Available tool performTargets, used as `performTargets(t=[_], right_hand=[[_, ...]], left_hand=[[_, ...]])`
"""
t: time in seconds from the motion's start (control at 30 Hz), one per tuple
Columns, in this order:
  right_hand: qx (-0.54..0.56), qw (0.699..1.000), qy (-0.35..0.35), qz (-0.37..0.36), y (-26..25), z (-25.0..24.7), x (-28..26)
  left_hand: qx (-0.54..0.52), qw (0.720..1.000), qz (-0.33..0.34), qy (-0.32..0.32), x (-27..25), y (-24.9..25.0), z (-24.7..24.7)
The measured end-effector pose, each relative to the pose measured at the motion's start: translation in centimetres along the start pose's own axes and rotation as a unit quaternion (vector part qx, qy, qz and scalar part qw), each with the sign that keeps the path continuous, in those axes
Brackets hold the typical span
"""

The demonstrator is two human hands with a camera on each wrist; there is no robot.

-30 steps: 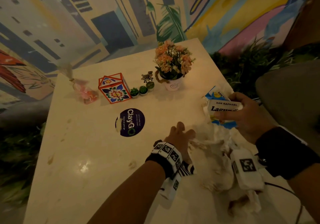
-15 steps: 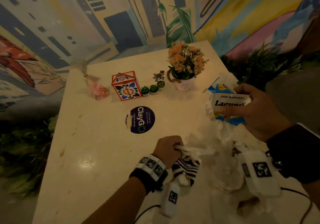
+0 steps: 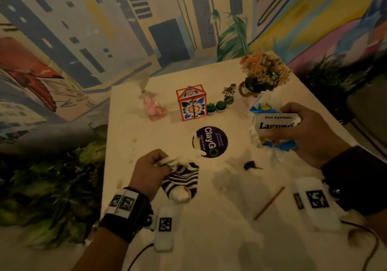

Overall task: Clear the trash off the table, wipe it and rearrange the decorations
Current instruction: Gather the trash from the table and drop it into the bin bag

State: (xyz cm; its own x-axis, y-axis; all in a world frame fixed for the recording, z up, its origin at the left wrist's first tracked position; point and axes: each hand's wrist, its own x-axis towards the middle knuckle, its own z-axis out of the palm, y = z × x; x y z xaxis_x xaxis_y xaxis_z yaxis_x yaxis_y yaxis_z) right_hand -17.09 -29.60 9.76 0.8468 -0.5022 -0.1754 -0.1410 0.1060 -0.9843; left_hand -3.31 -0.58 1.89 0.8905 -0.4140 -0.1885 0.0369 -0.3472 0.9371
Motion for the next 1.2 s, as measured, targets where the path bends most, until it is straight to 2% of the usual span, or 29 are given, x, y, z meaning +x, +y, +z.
performTargets(t=[0.23, 0.4, 0.63, 0.83, 0.93, 1.07, 1.2], right_hand=[[0.039, 0.997, -0.002, 0.061, 1.6, 10.5, -3.2], [0.039, 0.995, -0.026, 0.088, 3.2, 15.9, -4.7], [0.037, 0.984, -0.152, 0.083, 2.9, 23.6, -6.0], [0.044, 0.972, -0.209, 0.099, 3.5, 29.8, -7.2], [0.042, 0.970, -0.207, 0.121, 4.9, 33.1, -7.6], [0.061, 0.967, -0.177, 0.176, 8.8, 40.3, -8.3], [0.088, 0.963, -0.153, 0.204, 13.4, 48.7, -9.5]], left_hand=[[0.001, 1.000, 0.007, 0.006, 0.0, -2.8, -10.4], [0.036, 0.998, 0.013, 0.052, -2.2, -4.6, -14.9], [0.037, 0.985, -0.050, 0.158, -7.4, -9.2, -21.8], [0.050, 0.965, -0.130, 0.223, -10.3, -15.6, -27.9], [0.039, 0.958, -0.167, 0.229, -10.0, -19.8, -30.3], [0.052, 0.954, -0.213, 0.204, -8.6, -25.8, -33.5], [0.162, 0.945, -0.228, 0.171, -7.2, -30.1, -35.1]])
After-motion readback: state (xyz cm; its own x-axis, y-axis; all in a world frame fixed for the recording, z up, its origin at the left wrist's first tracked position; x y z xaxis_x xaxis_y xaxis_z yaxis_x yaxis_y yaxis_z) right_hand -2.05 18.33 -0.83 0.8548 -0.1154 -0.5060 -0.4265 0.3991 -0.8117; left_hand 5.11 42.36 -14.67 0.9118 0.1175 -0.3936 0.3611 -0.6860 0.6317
